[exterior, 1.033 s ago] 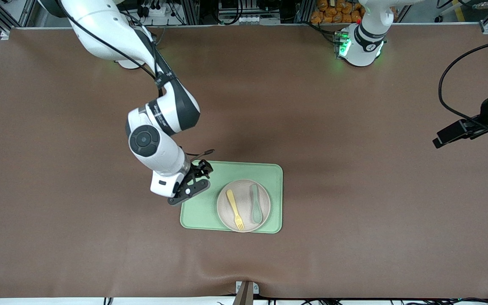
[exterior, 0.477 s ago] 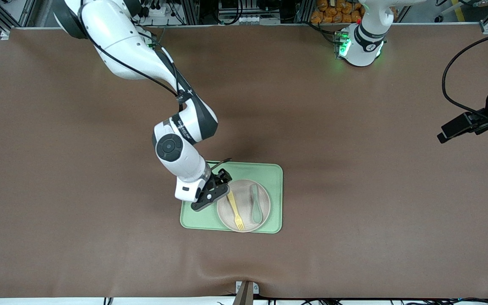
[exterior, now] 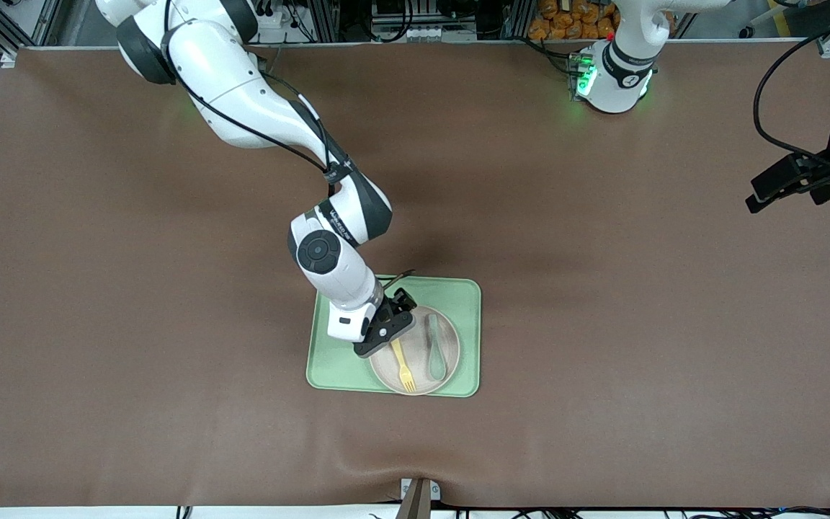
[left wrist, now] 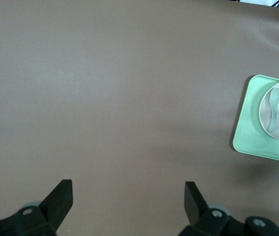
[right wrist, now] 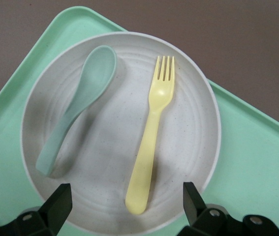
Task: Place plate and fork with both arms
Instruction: 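Lower the right gripper and close it on the yellow fork handle, then lift the yellow fork off the plate with the right gripper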
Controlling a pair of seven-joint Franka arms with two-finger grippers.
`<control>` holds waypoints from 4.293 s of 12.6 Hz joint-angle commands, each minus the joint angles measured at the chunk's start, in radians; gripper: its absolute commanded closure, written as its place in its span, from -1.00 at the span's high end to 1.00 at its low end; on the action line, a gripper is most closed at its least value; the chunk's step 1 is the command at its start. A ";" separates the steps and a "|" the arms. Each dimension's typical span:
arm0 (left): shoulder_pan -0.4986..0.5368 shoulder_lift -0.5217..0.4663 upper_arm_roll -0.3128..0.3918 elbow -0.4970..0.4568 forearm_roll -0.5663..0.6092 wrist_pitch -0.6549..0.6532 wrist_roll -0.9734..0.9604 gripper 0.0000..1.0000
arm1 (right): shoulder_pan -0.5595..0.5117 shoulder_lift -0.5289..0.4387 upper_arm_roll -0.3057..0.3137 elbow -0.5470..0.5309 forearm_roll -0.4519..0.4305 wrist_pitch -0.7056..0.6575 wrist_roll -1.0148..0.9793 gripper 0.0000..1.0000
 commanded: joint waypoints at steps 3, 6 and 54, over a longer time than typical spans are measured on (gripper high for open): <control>-0.007 -0.028 0.008 -0.028 0.019 -0.013 0.023 1.00 | 0.012 0.042 0.001 0.045 0.015 0.055 -0.005 1.00; -0.004 -0.034 0.012 -0.027 0.019 -0.024 0.034 1.00 | 0.012 0.056 0.001 0.045 0.015 0.096 -0.007 1.00; -0.005 -0.037 0.008 -0.027 0.020 -0.049 0.040 1.00 | 0.017 0.016 -0.003 -0.070 -0.028 0.281 -0.117 -1.00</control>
